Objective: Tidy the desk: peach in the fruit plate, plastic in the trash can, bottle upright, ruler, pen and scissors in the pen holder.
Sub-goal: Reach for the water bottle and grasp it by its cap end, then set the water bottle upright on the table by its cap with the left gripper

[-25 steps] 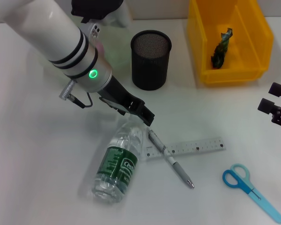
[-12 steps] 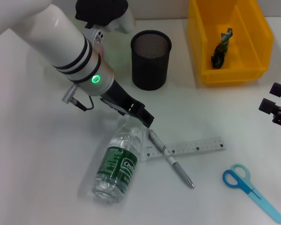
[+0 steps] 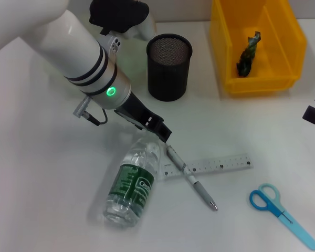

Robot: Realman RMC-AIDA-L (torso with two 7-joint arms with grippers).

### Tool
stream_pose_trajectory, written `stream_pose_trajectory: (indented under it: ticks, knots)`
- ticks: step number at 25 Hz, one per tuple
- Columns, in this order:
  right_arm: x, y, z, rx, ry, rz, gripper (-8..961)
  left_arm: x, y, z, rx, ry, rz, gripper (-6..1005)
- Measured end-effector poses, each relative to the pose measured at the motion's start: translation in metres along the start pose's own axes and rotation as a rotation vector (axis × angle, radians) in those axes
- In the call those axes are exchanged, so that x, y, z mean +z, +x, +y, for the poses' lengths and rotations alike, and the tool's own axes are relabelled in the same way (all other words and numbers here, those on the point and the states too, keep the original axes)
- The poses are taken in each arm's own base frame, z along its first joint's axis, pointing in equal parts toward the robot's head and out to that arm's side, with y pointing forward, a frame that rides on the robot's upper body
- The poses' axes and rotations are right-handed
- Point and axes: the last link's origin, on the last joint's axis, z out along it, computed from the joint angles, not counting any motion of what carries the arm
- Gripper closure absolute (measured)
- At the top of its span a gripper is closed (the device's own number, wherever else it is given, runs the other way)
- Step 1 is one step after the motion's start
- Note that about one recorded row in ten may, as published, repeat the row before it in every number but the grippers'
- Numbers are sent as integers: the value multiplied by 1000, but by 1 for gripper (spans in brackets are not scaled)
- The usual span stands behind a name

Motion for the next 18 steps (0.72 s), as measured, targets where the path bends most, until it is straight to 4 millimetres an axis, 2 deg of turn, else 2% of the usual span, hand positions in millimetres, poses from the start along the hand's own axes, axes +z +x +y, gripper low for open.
stream_pose_trajectory:
  ticks: [7, 12, 18]
  knots:
    - [-6, 2, 0, 3, 19, -7, 301, 1, -1, 0, -2, -8, 2, 339]
    - [-12, 0, 1, 2, 29, -24, 300, 1, -4, 0, -4, -12, -9, 527]
    - [-14, 0, 1, 0, 34, -34, 300, -1, -5, 1, 21, -17, -7, 528]
